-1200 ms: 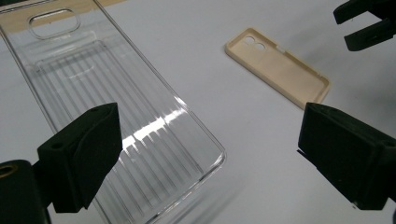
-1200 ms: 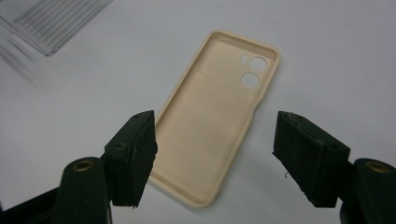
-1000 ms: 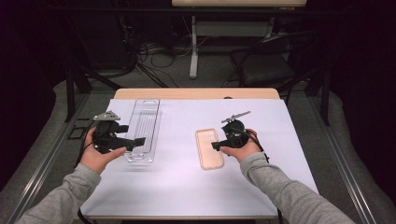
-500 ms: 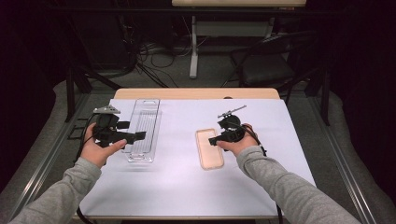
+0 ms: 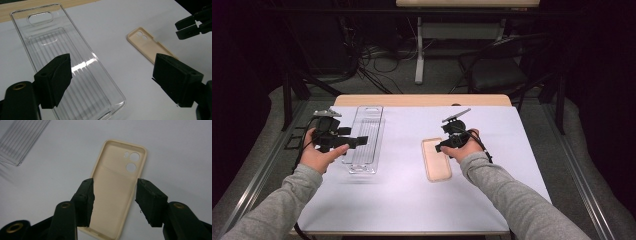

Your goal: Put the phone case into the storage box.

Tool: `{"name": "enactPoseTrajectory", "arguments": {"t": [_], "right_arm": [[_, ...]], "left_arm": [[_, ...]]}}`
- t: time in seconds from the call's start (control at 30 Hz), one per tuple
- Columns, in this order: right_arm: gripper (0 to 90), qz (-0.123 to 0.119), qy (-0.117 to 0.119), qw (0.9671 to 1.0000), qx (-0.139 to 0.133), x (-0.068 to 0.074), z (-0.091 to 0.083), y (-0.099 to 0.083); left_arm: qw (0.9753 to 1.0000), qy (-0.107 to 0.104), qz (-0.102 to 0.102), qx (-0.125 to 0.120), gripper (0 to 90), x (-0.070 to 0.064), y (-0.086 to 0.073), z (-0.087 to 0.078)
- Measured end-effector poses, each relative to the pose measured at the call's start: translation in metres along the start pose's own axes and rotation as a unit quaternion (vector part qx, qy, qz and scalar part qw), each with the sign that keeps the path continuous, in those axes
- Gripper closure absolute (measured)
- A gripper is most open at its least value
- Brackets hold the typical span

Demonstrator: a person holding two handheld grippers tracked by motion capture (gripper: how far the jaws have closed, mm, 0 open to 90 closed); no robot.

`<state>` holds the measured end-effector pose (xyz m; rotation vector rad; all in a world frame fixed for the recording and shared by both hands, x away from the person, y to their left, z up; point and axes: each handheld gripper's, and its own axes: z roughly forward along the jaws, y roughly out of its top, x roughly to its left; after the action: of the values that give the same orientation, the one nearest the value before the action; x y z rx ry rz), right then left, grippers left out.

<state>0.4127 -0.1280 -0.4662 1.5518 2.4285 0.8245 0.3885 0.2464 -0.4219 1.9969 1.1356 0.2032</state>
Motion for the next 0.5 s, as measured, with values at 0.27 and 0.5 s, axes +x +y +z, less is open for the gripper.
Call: {"name": "enactPoseTrajectory", "arguments": {"t": [0.27, 0.5], "right_arm": [[52.8, 0.017, 0.004, 0.9998, 0.007, -0.005, 0.011, 0.006], [56.4, 0.038, -0.015, 0.9987, 0.030, -0.007, 0.019, 0.007]], "left_arm": [[1.0000, -0.001, -0.004, 0.000, 15.7, 0.001, 0.004, 0.002], [1.0000, -0.001, -0.001, 0.004, 15.7, 0.001, 0.004, 0.005]]}}
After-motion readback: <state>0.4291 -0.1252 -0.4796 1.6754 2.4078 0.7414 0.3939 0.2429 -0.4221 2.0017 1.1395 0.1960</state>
